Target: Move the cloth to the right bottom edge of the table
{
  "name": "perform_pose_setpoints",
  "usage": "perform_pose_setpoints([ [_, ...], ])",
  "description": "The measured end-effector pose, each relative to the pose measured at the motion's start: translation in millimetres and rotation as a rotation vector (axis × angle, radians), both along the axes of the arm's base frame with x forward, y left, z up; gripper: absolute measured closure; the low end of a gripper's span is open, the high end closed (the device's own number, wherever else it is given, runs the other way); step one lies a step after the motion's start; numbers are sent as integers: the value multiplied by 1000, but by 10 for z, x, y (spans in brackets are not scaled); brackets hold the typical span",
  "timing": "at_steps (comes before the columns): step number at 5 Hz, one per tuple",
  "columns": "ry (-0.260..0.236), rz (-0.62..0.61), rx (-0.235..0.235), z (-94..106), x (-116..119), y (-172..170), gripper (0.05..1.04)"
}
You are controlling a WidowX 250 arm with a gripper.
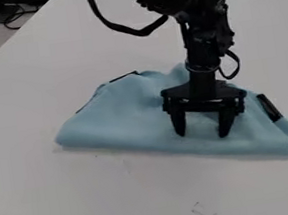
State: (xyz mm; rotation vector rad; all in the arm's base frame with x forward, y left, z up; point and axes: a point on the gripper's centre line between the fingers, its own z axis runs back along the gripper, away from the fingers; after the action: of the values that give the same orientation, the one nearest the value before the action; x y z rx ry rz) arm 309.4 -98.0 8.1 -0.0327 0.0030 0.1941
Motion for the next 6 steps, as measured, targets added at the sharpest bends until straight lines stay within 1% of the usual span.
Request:
perform_pose_setpoints([
  [1, -9, 9, 15, 86, -16, 23, 84],
  [2, -31, 0, 25, 188, -22, 50, 84],
  [3, -19, -15, 33, 243, 6, 110, 84],
  [4, -34, -31, 36, 420, 85, 135, 84],
  [5, -53, -7, 13, 723, 141, 164, 84],
  [6, -43, 30, -4, 844, 120, 252, 84],
])
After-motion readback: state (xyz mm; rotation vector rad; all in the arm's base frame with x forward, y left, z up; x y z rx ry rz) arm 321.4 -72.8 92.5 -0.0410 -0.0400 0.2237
